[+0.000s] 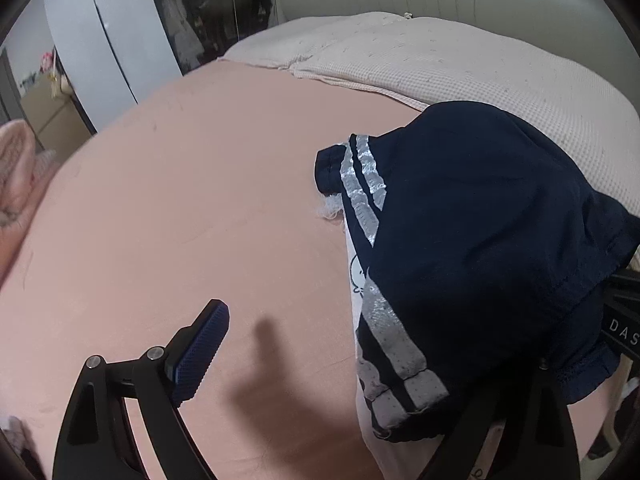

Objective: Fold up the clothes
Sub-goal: 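Lower both grippers onto the navy shorts waistband and close them, then lift the navy shorts off the pile with both grippers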

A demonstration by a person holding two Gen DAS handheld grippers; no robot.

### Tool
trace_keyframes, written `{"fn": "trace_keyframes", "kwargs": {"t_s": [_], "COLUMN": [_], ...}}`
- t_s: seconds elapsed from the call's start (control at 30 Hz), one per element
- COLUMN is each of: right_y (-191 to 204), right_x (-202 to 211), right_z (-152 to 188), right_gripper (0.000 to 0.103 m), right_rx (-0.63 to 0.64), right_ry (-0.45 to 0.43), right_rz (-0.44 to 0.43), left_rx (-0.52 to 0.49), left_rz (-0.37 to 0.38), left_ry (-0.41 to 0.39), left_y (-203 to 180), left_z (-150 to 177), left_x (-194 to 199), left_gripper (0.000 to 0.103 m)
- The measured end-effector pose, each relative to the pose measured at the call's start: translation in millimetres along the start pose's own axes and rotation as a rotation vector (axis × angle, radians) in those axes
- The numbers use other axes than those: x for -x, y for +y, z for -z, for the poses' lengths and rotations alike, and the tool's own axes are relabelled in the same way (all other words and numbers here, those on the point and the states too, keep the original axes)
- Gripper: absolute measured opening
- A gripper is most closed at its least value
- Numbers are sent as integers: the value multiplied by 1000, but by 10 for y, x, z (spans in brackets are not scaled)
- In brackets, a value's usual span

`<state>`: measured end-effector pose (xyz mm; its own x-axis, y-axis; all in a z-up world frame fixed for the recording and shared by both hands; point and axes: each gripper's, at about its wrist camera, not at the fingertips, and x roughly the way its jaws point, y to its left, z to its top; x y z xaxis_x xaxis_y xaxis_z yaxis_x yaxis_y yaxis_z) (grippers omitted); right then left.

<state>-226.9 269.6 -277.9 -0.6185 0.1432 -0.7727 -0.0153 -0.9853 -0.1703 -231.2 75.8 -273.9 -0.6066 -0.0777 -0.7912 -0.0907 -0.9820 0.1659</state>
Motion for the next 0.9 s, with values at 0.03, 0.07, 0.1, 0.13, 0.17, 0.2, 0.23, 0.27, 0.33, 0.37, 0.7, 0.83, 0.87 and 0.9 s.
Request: {"fn": "trace_keyframes", "kwargs": {"t_s": [0.03, 0.07, 0.1, 0.13, 0.17, 0.2, 0.23, 0.27, 0.33, 0.37, 0.7, 0.83, 0.87, 0.9], "right_y": [2, 4, 6, 12, 21, 31, 41, 79, 196, 274, 575, 563, 533, 522], "right_x": [1, 12, 24, 34, 45, 57, 69, 89, 134, 158, 61, 17, 11, 9], "right_z": [-10, -13, -14, -16, -16, -15, -14, -8, 12, 26, 84, 87, 94, 102], "right_gripper": [77, 77, 77, 77, 75, 70, 66, 55, 41, 33, 5, 5, 5, 5], "right_rx": [1, 3, 6, 10, 11, 11, 11, 17, 50, 78, 111, 68, 26, -1], "right_ry": [4, 5, 6, 7, 8, 8, 9, 8, 0, -9, 8, 10, 11, 12], "right_rz": [3, 4, 4, 6, 6, 6, 6, 5, 19, 37, -39, -103, -126, -137], "left_rx": [3, 7, 11, 11, 8, -1, -12, -22, -49, -56, -15, -12, -11, -10], "left_rz": [-4, -8, -13, -20, -28, -35, -42, -48, -40, -31, 62, 72, 74, 77], "left_ry": [3, 7, 11, 13, 9, -3, -16, -29, -41, -38, -2, -7, -9, -10], "left_y": [-1, 2, 6, 1, -18, -43, -68, -93, -158, -196, -392, -420, -427, -434], "left_z": [-4, -4, -4, -8, -17, -17, -15, -12, 4, 12, 53, 75, 81, 86], "left_x": [-5, 4, 17, 25, 37, 54, 73, 92, 115, 118, 90, 136, 148, 160], "left_gripper": [92, 92, 92, 92, 91, 90, 89, 83, 66, 54, 17, 17, 17, 17]}}
